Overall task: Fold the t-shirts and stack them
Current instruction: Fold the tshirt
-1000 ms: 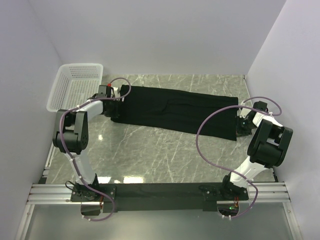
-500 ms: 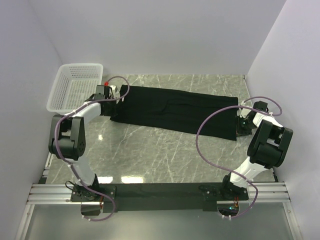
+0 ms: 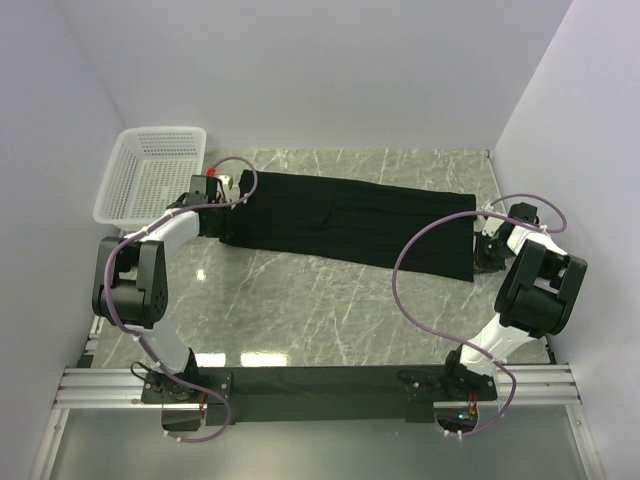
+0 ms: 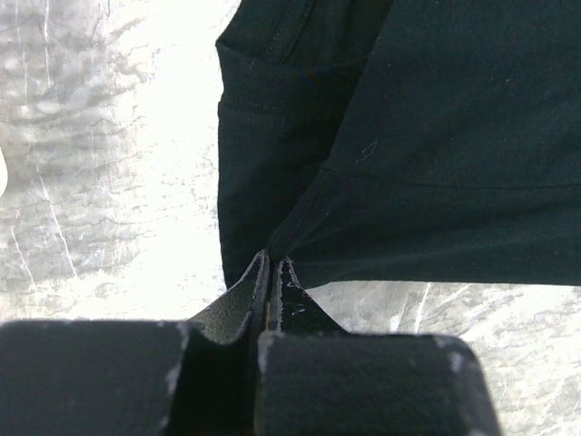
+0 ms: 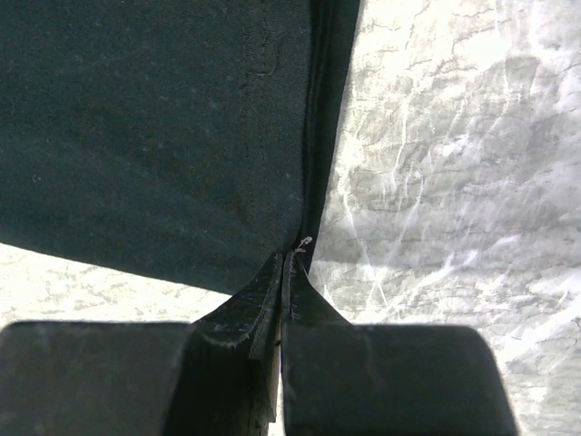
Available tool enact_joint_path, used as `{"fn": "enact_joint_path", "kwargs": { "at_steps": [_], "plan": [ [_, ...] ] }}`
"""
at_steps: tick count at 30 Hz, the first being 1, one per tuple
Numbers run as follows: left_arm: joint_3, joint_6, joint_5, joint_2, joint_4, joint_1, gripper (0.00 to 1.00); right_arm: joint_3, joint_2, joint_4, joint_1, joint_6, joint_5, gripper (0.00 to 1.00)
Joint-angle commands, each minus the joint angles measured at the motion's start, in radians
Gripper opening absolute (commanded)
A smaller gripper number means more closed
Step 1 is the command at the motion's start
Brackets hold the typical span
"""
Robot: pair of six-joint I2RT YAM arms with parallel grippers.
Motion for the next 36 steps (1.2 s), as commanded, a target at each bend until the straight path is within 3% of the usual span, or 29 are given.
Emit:
{"fn": "enact_joint_path", "kwargs": {
  "at_steps": [1,18,20,21,22,23,25,27,32,36],
  "plan": [
    [-0.011,0.007,-0.025,-0.005,0.001,0.011,0.00,-0.002,-0.050,0.020,-0.016,0.004,0.028,0.00],
    [0.098,-0.024,-0.054,0.113,-0.016,0.033,0.01,0.017,-0.066,0.027,-0.017,0.003,0.038,0.00],
    [0.096,-0.027,-0.056,0.116,-0.013,0.033,0.03,0.014,-0.070,0.024,-0.016,-0.005,0.042,0.00],
    [0.096,-0.028,-0.056,0.115,-0.014,0.033,0.10,0.017,-0.070,0.020,-0.017,-0.005,0.035,0.00],
    [0.096,-0.031,-0.054,0.112,-0.011,0.033,0.16,0.018,-0.079,0.014,-0.017,-0.013,0.029,0.19],
    [0.095,-0.033,-0.051,0.095,-0.008,0.033,0.30,0.020,-0.087,0.014,-0.016,-0.019,0.022,0.33],
    [0.081,-0.041,-0.037,0.060,0.008,0.033,0.45,0.027,-0.125,0.021,-0.016,-0.025,0.022,0.56],
    [0.081,-0.047,-0.017,-0.006,0.024,0.033,0.57,0.044,-0.141,0.017,-0.016,-0.033,0.025,0.64],
    [0.106,-0.053,0.056,-0.126,0.044,0.033,0.62,0.118,-0.150,-0.002,-0.011,-0.083,0.006,0.68],
    [0.070,-0.094,0.058,-0.212,0.114,0.035,0.69,0.144,-0.153,-0.008,0.000,-0.183,-0.118,0.67]
  ]
}}
